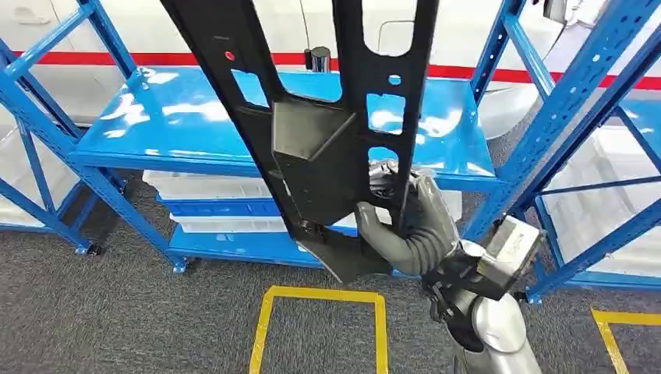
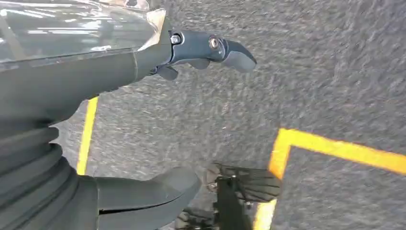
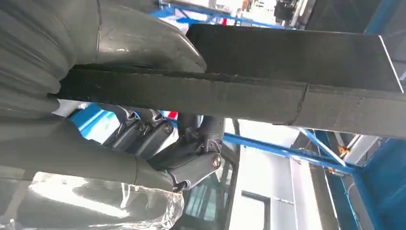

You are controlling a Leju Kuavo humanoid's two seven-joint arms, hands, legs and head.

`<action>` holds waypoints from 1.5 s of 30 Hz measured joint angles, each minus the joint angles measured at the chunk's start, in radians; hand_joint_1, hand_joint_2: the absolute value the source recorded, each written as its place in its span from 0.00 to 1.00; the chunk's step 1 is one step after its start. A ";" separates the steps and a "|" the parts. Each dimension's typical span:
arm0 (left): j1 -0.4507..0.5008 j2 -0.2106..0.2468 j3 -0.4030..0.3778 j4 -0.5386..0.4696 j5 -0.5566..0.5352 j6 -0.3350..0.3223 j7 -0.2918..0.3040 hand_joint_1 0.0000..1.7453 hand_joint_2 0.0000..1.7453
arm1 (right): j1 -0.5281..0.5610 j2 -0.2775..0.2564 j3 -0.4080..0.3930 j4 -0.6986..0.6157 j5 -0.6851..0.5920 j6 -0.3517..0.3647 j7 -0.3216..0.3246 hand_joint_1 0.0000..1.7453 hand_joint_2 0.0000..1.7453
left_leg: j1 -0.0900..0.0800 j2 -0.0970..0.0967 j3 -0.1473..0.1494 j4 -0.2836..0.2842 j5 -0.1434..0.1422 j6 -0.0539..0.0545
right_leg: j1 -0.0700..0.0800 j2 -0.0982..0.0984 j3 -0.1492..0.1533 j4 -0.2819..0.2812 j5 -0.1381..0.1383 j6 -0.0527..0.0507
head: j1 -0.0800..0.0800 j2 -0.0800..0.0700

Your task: Take the parts from the cabinet and place them on the table.

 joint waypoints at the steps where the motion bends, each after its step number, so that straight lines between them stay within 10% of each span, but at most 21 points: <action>1: 0.000 -0.001 0.000 0.000 0.001 0.000 0.000 0.00 1.00 | -0.005 0.000 0.005 0.007 -0.004 0.004 0.000 1.00 1.00 | 0.001 -0.002 -0.018 0.069 -0.062 -0.005 | 0.001 0.000 -0.011 0.000 0.011 -0.002 | -0.001 0.000; 3: -0.001 -0.001 0.001 0.000 0.005 0.000 0.000 0.00 1.00 | -0.012 0.002 0.012 0.028 -0.014 0.015 -0.002 1.00 1.00 | 0.001 -0.003 -0.052 0.222 -0.136 -0.011 | 0.004 0.000 -0.033 0.003 0.035 -0.001 | 0.000 0.000; 5: -0.001 -0.002 0.002 0.000 0.006 0.000 0.000 0.00 1.00 | -0.013 0.002 0.017 0.045 -0.014 0.016 -0.002 1.00 1.00 | 0.003 -0.003 -0.027 0.249 -0.105 -0.010 | 0.005 0.000 -0.059 0.005 0.053 0.005 | -0.001 0.000; 7: -0.002 -0.002 0.006 0.000 0.008 0.000 0.000 0.00 1.00 | -0.016 0.002 0.018 0.053 -0.014 0.016 -0.002 1.00 1.00 | 0.004 -0.003 0.091 0.099 -0.045 -0.004 | 0.005 0.000 -0.080 0.010 0.067 0.014 | -0.001 0.000; 9: -0.006 -0.002 0.008 -0.002 0.008 0.000 0.000 0.00 1.00 | -0.022 0.003 0.018 0.057 -0.014 0.016 -0.002 1.00 1.00 | 0.001 -0.011 0.201 -0.060 -0.073 0.004 | 0.010 0.000 -0.093 0.013 0.079 0.026 | -0.001 0.000; 13: -0.004 -0.002 0.010 -0.001 0.008 0.000 0.000 0.00 1.00 | -0.030 0.005 0.027 0.067 -0.016 0.017 -0.004 1.00 1.00 | -0.014 -0.011 0.177 -0.065 -0.050 0.036 | 0.008 0.000 -0.100 0.007 0.109 0.056 | 0.003 0.000; 14: -0.006 -0.004 0.011 -0.001 0.009 0.000 0.000 0.00 1.00 | -0.030 0.003 0.028 0.069 -0.016 0.017 -0.004 1.00 1.00 | -0.006 -0.001 0.162 -0.075 -0.032 0.051 | 0.008 -0.001 -0.113 0.020 0.099 0.057 | 0.003 0.000; 17: -0.007 -0.002 0.015 -0.002 0.010 0.000 0.000 0.00 1.00 | -0.031 0.001 0.031 0.076 -0.016 0.017 -0.004 1.00 1.00 | -0.013 0.001 0.120 -0.075 0.005 0.068 | 0.010 0.000 -0.177 0.190 -0.053 0.028 | 0.006 0.000; 19: -0.007 -0.002 0.016 -0.002 0.010 0.000 0.000 0.00 1.00 | -0.031 0.000 0.032 0.082 -0.016 0.017 -0.004 1.00 1.00 | -0.020 0.004 0.086 -0.073 0.030 0.072 | 0.010 0.000 -0.200 0.327 -0.102 0.033 | 0.005 0.000; 22: -0.007 -0.005 0.016 -0.002 0.010 0.000 0.000 0.00 1.00 | -0.031 -0.002 0.033 0.091 -0.021 0.017 -0.009 1.00 1.00 | -0.026 0.004 0.041 -0.073 0.067 0.070 | 0.015 0.000 -0.097 0.240 -0.031 0.058 | 0.005 0.000; 25: -0.007 -0.007 0.017 -0.002 0.011 0.000 -0.004 0.00 1.00 | -0.043 -0.002 0.035 0.093 -0.022 0.018 -0.021 1.00 1.00 | -0.033 0.003 0.014 -0.067 0.100 0.059 | 0.032 -0.001 0.103 -0.049 -0.047 0.032 | 0.006 0.000; 28: -0.005 -0.007 0.018 -0.001 0.011 -0.002 -0.006 0.00 1.00 | -0.046 -0.002 0.035 0.103 -0.021 0.018 -0.031 1.00 1.00 | -0.028 0.005 0.012 -0.078 0.135 0.045 | 0.037 0.001 0.073 -0.036 -0.033 0.020 | 0.002 0.000; 29: -0.003 -0.004 0.018 0.000 0.011 -0.002 -0.006 0.00 1.00 | -0.046 -0.002 0.035 0.109 -0.021 0.018 -0.035 1.00 1.00 | -0.031 0.002 0.007 -0.079 0.144 0.040 | 0.017 -0.001 0.061 -0.043 -0.017 0.009 | 0.003 0.000; 31: 0.000 -0.006 0.018 0.000 0.008 -0.003 -0.006 0.00 1.00 | -0.049 0.000 0.042 0.116 -0.022 0.018 -0.045 1.00 1.00 | -0.021 -0.005 -0.021 -0.011 0.026 0.023 | 0.013 -0.004 0.037 -0.039 0.011 -0.013 | -0.002 0.000; 34: 0.000 -0.006 0.018 0.000 0.007 -0.003 -0.005 0.00 1.00 | -0.049 0.000 0.044 0.123 -0.013 0.014 -0.060 1.00 1.00 | -0.003 -0.007 -0.057 0.207 -0.113 -0.002 | 0.014 -0.006 -0.003 -0.036 0.048 -0.010 | -0.003 0.000; 36: -0.001 -0.008 0.018 0.000 0.006 -0.002 -0.005 0.00 1.00 | -0.049 -0.002 0.049 0.129 -0.012 0.014 -0.063 1.00 1.00 | 0.011 -0.007 -0.031 0.250 -0.054 -0.017 | 0.011 -0.007 -0.041 -0.025 0.069 -0.003 | -0.003 0.000; 38: -0.003 -0.008 0.018 0.000 0.006 -0.002 -0.005 0.00 1.00 | -0.049 -0.002 0.051 0.133 -0.011 0.012 -0.064 1.00 1.00 | 0.024 -0.007 0.063 0.149 -0.003 -0.023 | 0.006 -0.006 -0.074 -0.004 0.081 0.008 | -0.003 0.000; 40: -0.008 -0.009 0.018 -0.001 0.006 -0.002 -0.005 0.00 1.00 | -0.050 -0.002 0.052 0.133 -0.011 0.012 -0.067 1.00 1.00 | 0.025 -0.013 0.189 -0.025 -0.067 -0.029 | 0.009 -0.006 -0.099 0.016 0.089 0.021 | -0.005 0.000; 45: -0.005 -0.009 0.019 0.000 0.006 -0.002 -0.003 0.00 1.00 | -0.052 -0.006 0.057 0.135 -0.011 0.011 -0.071 1.00 1.00 | 0.010 -0.003 0.151 -0.057 -0.040 0.033 | 0.003 -0.006 -0.132 0.028 0.111 0.062 | 0.001 0.000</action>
